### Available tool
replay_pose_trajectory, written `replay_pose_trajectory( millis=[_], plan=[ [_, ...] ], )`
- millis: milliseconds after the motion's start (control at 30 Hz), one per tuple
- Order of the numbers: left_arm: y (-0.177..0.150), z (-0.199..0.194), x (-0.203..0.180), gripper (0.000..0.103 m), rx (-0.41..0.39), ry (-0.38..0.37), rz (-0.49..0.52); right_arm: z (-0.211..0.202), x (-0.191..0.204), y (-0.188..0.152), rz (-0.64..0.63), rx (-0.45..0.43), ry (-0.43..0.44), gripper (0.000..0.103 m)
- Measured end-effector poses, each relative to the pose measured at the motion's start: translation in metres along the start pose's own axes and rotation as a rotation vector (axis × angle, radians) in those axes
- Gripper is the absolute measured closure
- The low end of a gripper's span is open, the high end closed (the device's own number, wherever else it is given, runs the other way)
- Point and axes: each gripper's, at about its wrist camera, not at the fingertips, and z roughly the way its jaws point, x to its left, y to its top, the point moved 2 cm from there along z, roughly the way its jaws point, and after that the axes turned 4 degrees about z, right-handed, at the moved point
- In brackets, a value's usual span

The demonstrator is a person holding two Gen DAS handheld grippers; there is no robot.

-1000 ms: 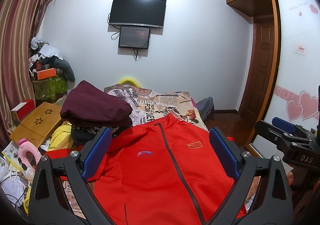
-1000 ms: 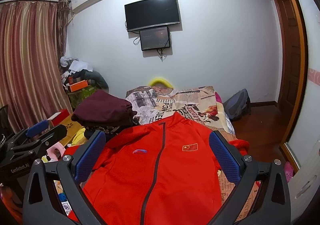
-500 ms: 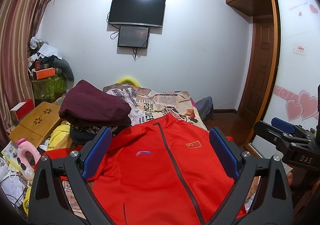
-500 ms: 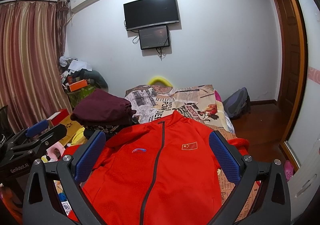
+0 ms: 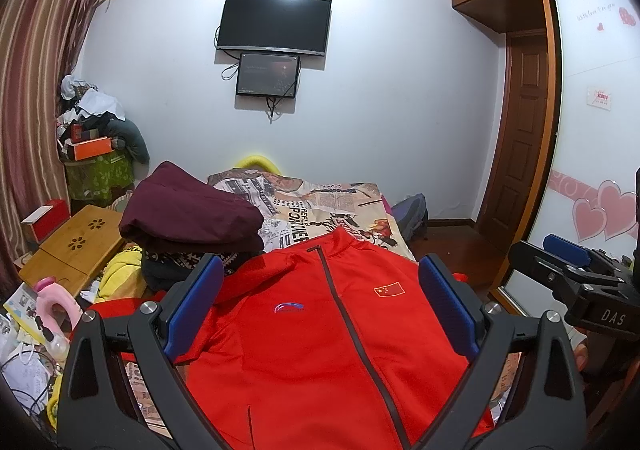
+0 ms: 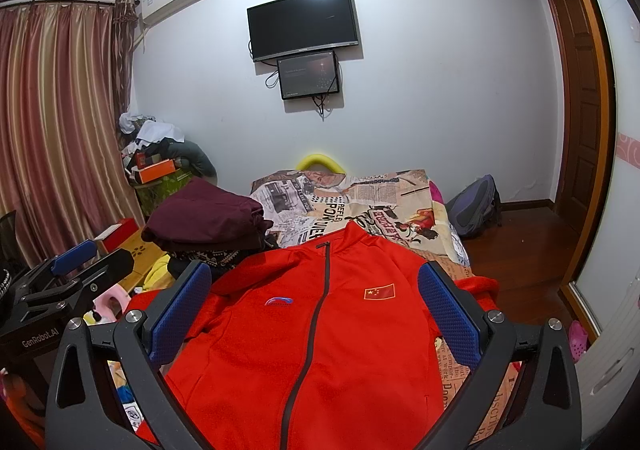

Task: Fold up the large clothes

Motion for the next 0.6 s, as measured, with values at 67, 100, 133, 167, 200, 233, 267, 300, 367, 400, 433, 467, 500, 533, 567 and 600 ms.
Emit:
replay_pose_trajectory(
  millis=[67, 100, 133, 167, 200, 233, 267, 300, 367, 400, 433, 467, 500, 533, 567, 600],
  plan=[
    [0.0001, 0.0000, 0.0000, 0.005, 0.000, -0.001, -0.001, 0.0003, 0.0000, 0.0003, 0.000, 0.000, 0.000, 0.000],
    [0.0001, 0.0001, -0.0004, 0.005, 0.001, -0.002, -0.002, 0.0005, -0.0002, 0.0004, 0.000, 0.000, 0.000, 0.000],
    [-0.0002, 0.0004, -0.0001, 0.005, 0.001, -0.003, -0.004, 0.0001, -0.0002, 0.0001, 0.000, 0.000, -0.001, 0.000],
    [-0.0002, 0.0002, -0.0001, 0.005, 0.001, -0.002, -0.004, 0.0003, -0.0003, 0.0002, 0.001, 0.000, 0.000, 0.000],
    [0.0000, -0.0001, 0.0001, 0.005, 0.001, -0.002, -0.004, 0.0006, -0.0005, 0.0007, 0.001, 0.001, 0.001, 0.000],
    [-0.0002, 0.0001, 0.0002, 0.005, 0.001, -0.002, -0.004, 0.0006, -0.0004, 0.0007, 0.000, 0.001, 0.000, 0.000],
    [-0.0002, 0.0001, 0.0002, 0.005, 0.001, -0.003, -0.004, 0.0002, -0.0003, 0.0004, 0.000, 0.000, 0.000, 0.000],
    [0.0000, -0.0001, 0.0002, 0.005, 0.001, -0.003, -0.003, 0.0007, -0.0006, 0.0008, 0.000, 0.000, 0.000, 0.000],
    [0.0000, 0.0004, 0.0004, 0.005, 0.001, -0.003, -0.002, 0.0006, -0.0006, 0.0007, 0.001, 0.002, 0.001, 0.000],
    [0.0002, -0.0001, 0.0003, 0.005, 0.001, -0.002, -0.003, 0.0007, -0.0006, 0.0006, 0.000, 0.001, 0.001, 0.000],
    [0.0001, 0.0000, 0.0005, 0.005, 0.001, -0.003, -0.004, 0.0003, -0.0005, 0.0003, 0.000, 0.001, 0.001, 0.000],
    [0.0000, 0.0002, 0.0008, 0.005, 0.002, -0.003, -0.004, 0.0003, -0.0004, 0.0004, -0.001, 0.001, 0.000, 0.000],
    [0.0000, -0.0001, 0.0002, 0.005, 0.001, -0.003, -0.004, 0.0008, -0.0008, 0.0006, 0.000, 0.001, 0.000, 0.000],
    [-0.0002, 0.0003, 0.0007, 0.005, 0.002, -0.002, -0.004, 0.0005, -0.0008, 0.0003, -0.001, 0.001, 0.000, 0.000],
    [-0.0005, 0.0002, 0.0007, 0.005, 0.002, -0.002, -0.005, 0.0006, -0.0009, 0.0004, -0.001, 0.002, -0.001, 0.000],
    [-0.0005, 0.0003, 0.0006, 0.005, 0.002, -0.003, -0.005, 0.0006, -0.0011, 0.0004, 0.000, 0.002, 0.000, 0.000]
  ],
)
